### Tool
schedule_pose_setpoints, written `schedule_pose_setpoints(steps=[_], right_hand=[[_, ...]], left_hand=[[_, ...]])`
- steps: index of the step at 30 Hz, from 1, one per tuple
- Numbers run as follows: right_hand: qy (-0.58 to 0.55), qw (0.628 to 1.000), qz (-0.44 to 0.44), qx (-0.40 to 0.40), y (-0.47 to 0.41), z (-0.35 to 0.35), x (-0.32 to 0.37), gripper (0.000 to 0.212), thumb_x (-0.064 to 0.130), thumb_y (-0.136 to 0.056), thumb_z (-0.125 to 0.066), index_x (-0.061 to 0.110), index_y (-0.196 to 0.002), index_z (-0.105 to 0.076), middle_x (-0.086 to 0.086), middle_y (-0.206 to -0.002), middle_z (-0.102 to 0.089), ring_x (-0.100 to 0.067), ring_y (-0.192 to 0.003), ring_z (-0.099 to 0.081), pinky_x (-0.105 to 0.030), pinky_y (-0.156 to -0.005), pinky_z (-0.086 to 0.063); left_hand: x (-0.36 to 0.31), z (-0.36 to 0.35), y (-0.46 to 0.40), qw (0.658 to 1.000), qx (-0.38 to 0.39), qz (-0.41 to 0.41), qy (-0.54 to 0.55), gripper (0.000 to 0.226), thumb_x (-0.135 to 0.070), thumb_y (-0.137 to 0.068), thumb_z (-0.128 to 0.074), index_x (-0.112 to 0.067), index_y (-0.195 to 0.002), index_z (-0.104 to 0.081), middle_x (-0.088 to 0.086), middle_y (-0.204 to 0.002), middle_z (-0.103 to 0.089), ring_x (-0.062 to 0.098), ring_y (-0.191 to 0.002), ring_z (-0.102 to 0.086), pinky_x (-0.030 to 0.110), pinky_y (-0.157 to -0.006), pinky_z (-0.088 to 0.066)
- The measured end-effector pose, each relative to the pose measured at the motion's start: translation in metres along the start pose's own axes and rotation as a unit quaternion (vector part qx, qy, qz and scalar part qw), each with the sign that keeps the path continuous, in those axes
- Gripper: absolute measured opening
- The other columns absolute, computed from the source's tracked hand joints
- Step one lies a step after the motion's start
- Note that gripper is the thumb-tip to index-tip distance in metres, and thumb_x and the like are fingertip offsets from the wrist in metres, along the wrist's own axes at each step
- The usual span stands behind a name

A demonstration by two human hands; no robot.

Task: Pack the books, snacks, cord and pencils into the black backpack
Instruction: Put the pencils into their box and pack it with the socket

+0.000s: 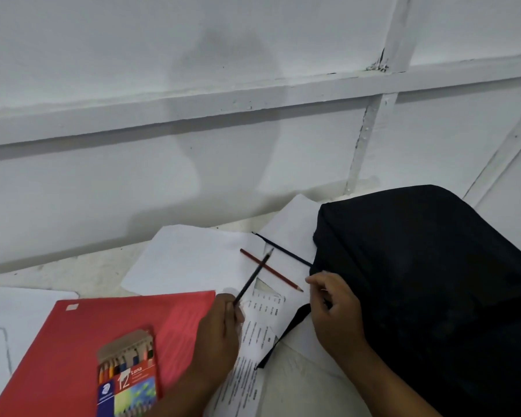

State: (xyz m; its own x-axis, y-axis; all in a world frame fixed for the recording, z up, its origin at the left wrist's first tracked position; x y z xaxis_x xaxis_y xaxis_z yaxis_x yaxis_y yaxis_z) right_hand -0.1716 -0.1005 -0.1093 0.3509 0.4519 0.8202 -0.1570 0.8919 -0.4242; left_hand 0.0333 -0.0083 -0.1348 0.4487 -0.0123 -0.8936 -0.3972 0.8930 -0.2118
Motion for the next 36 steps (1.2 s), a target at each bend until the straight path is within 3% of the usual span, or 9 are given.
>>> schedule_pose_setpoints(steps=[4, 7, 10, 13, 20, 24, 28, 32, 36], right_hand=[[0.080, 0.996, -0.014, 0.045, -0.012, -0.031, -0.015, 0.022, 0.000, -0.091, -0.061, 0.013, -0.106, -0.068, 0.016, -0.101, -0.059, -0.005, -0.090, -0.060, -0.021, -0.079, -0.055], [0.184, 0.977, 0.005, 0.108, -0.007, -0.057, -0.028, 0.023, 0.011, -0.090, -0.056, 0.007, -0.111, -0.066, 0.001, -0.106, -0.061, -0.017, -0.100, -0.054, -0.031, -0.093, -0.050], [0.197, 0.974, 0.019, 0.110, -0.007, -0.063, -0.030, 0.011, 0.007, -0.089, -0.061, 0.012, -0.098, -0.064, 0.005, -0.097, -0.057, -0.014, -0.094, -0.050, -0.027, -0.087, -0.047], [0.177, 0.979, 0.017, 0.100, -0.007, -0.059, -0.028, 0.016, 0.004, -0.088, -0.063, 0.020, -0.085, -0.059, 0.011, -0.088, -0.051, -0.011, -0.087, -0.047, -0.025, -0.078, -0.046], [0.057, 0.997, 0.057, 0.017, -0.004, -0.038, -0.019, 0.012, 0.000, -0.088, -0.067, 0.011, -0.091, -0.068, 0.009, -0.084, -0.061, 0.000, -0.082, -0.059, -0.013, -0.071, -0.050], [0.009, 0.996, 0.089, 0.002, -0.003, -0.028, -0.003, 0.012, 0.005, -0.085, -0.073, 0.012, -0.094, -0.072, 0.012, -0.089, -0.067, 0.001, -0.089, -0.064, -0.015, -0.073, -0.054], [-0.114, 0.992, -0.053, -0.026, -0.007, -0.022, 0.022, 0.014, 0.011, -0.088, -0.071, 0.024, -0.091, -0.068, 0.016, -0.094, -0.070, -0.007, -0.090, -0.069, -0.020, -0.079, -0.056], [-0.287, 0.945, -0.154, -0.016, -0.013, -0.022, 0.062, 0.007, 0.012, -0.100, -0.053, 0.008, -0.100, -0.058, -0.007, -0.094, -0.075, -0.024, -0.087, -0.074, -0.037, -0.074, -0.061], [-0.298, 0.935, -0.193, 0.006, -0.011, -0.033, 0.095, 0.014, 0.015, -0.105, -0.044, 0.013, -0.105, -0.058, -0.006, -0.084, -0.072, -0.027, -0.075, -0.074, -0.039, -0.058, -0.061]], left_hand=[[0.004, 0.006, -0.001, 0.996, -0.039, 0.049, 0.062, 0.024, -0.011, -0.107, -0.034, -0.009, -0.090, -0.051, 0.006, -0.077, -0.059, 0.015, -0.059, -0.049, 0.021, -0.056, -0.042], [0.007, 0.009, -0.002, 0.994, -0.055, 0.066, 0.073, 0.022, -0.012, -0.107, -0.034, -0.011, -0.094, -0.051, 0.011, -0.077, -0.060, 0.017, -0.065, -0.054, 0.021, -0.059, -0.046], [0.007, 0.010, -0.002, 0.992, -0.057, 0.073, 0.084, 0.021, -0.013, -0.107, -0.035, -0.011, -0.094, -0.051, 0.011, -0.077, -0.060, 0.012, -0.068, -0.055, 0.020, -0.063, -0.048], [0.008, 0.010, -0.003, 0.992, -0.057, 0.075, 0.085, 0.022, -0.012, -0.107, -0.035, -0.011, -0.094, -0.052, 0.010, -0.077, -0.061, 0.013, -0.069, -0.056, 0.022, -0.064, -0.048], [0.009, 0.010, -0.002, 0.988, -0.029, 0.103, 0.113, 0.022, -0.010, -0.107, -0.037, -0.006, -0.093, -0.054, 0.010, -0.080, -0.065, 0.019, -0.078, -0.062, 0.026, -0.074, -0.052], [0.019, 0.012, -0.010, 0.966, -0.013, 0.187, 0.178, 0.024, -0.015, -0.108, -0.037, -0.008, -0.100, -0.058, 0.010, -0.091, -0.071, 0.025, -0.090, -0.063, 0.043, -0.089, -0.050], [0.012, 0.025, -0.021, 0.937, -0.015, 0.260, 0.231, 0.028, -0.019, -0.109, -0.034, -0.007, -0.104, -0.058, 0.005, -0.099, -0.076, 0.025, -0.097, -0.060, 0.039, -0.089, -0.047], [0.000, 0.054, -0.020, 0.921, -0.064, 0.238, 0.301, 0.026, -0.014, -0.109, -0.035, -0.002, -0.107, -0.058, 0.011, -0.100, -0.076, 0.032, -0.105, -0.066, 0.041, -0.099, -0.050], [-0.007, 0.088, 0.000, 0.912, -0.110, 0.208, 0.335, 0.011, -0.001, -0.102, -0.049, -0.010, -0.109, -0.052, 0.014, -0.102, -0.075, 0.022, -0.085, -0.073, 0.033, -0.074, -0.056]])
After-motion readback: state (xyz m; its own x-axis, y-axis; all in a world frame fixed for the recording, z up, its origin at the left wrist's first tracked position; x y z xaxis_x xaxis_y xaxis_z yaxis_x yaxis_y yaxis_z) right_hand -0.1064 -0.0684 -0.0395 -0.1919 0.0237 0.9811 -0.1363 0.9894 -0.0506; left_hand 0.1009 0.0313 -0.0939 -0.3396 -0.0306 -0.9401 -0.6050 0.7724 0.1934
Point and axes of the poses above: each hand's wrist, its own y-axis away from the middle knuckle, its own z-axis out of the back of the hand, x = y × z, the point moved 5 cm from there along -y, towards the middle knuckle
